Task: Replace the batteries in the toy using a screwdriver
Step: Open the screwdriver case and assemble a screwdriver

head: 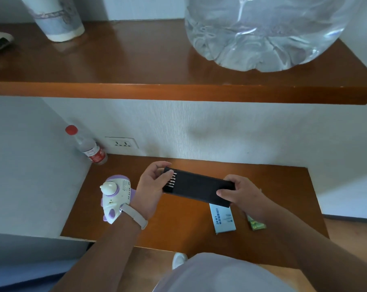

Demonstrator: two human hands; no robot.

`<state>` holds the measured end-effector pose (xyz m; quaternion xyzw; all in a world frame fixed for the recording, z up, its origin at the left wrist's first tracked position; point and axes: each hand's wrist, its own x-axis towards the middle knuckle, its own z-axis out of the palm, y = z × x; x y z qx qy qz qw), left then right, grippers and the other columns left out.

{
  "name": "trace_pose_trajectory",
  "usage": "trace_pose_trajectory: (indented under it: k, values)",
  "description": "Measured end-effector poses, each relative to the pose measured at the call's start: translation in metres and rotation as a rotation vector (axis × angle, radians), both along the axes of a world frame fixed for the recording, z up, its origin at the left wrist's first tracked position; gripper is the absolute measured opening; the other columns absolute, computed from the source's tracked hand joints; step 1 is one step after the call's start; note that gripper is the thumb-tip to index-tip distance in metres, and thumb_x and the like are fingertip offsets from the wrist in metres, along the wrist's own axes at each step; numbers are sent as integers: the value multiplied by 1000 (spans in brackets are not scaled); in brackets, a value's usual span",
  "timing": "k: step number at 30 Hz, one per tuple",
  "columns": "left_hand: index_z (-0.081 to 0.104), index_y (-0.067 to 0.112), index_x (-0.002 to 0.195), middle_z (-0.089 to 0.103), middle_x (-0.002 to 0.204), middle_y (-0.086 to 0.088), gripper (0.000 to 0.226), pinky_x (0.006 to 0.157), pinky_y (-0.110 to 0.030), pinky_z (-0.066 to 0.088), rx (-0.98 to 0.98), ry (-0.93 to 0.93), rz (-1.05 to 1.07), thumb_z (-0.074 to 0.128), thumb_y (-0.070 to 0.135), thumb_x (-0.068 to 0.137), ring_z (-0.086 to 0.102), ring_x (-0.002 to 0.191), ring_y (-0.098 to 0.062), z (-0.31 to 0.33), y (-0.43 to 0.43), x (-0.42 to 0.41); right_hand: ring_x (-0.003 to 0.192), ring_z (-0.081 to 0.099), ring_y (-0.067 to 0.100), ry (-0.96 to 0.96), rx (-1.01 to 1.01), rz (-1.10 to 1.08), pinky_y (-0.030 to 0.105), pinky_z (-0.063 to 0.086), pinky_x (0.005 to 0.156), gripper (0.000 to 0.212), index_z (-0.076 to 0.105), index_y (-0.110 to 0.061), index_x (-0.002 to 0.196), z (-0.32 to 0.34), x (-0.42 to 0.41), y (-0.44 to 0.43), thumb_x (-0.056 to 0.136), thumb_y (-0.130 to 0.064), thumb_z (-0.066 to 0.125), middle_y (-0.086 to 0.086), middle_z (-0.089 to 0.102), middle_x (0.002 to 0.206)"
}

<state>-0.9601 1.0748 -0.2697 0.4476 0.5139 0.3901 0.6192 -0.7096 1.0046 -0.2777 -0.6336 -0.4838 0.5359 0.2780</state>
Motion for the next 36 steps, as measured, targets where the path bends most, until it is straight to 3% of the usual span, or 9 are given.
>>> trace_pose_trajectory:
  k: [3,8,11,16,19,23,28,32,36]
  values:
    - [66,21,108,71,93,-2,18,75,-35,59,34,78,-77,57,8,100,68,88,-17,-4,-1,3,92,68,26,115,-14,-71,25,57,71,13,61,-13,95,0,0,-3,90,-24,67,11,68,95]
    - [65,25,107,72,93,5,17,72,-31,59,78,79,-92,55,12,101,69,91,-14,-4,2,-2,97,66,31,335,-28,-228,32,56,78,32,63,-13,100,-4,-8,-3,78,-34,72,11,69,94]
    - [62,28,110,69,101,-2,17,71,-34,62,76,88,-108,56,16,102,69,98,-21,-4,4,-5,98,67,30,310,6,-287,35,56,81,31,66,-18,102,-7,-19,1,77,-37,70,10,71,96]
    - [59,26,109,64,105,-5,14,62,-33,61,96,131,-117,54,15,103,67,99,-25,-7,8,-15,93,69,23,258,26,-281,26,57,74,13,65,-19,102,-9,-33,7,92,-26,65,4,72,94]
    - [60,29,104,65,102,-3,17,58,-30,60,107,124,-94,54,13,103,69,92,-21,-8,13,-21,89,71,21,197,41,-240,29,58,77,14,65,-21,104,-6,-35,11,94,-31,63,2,72,93]
    - [61,26,104,66,101,-3,16,57,-31,60,126,107,-119,53,12,102,71,90,-9,-7,19,-21,85,71,14,148,73,-234,23,55,71,9,67,-28,99,1,-34,15,94,-34,63,-2,73,90]
    - [61,19,109,68,106,-6,14,58,-35,61,50,35,-132,54,10,101,74,89,-18,-6,31,-22,91,71,25,152,67,-298,37,58,83,11,68,-22,100,3,-19,15,94,-30,64,6,74,92]
    - [62,19,109,69,104,-5,14,58,-36,61,44,32,-167,56,10,101,74,91,-23,-7,37,-16,90,72,21,166,60,-303,30,58,76,8,68,-26,96,1,-8,9,94,-32,64,3,74,89]
    - [64,22,106,72,99,0,14,59,-38,61,-14,26,-177,58,11,100,74,91,-25,-15,38,1,95,71,21,210,40,-337,37,58,84,13,67,-20,101,-5,6,2,93,-30,65,5,74,93]
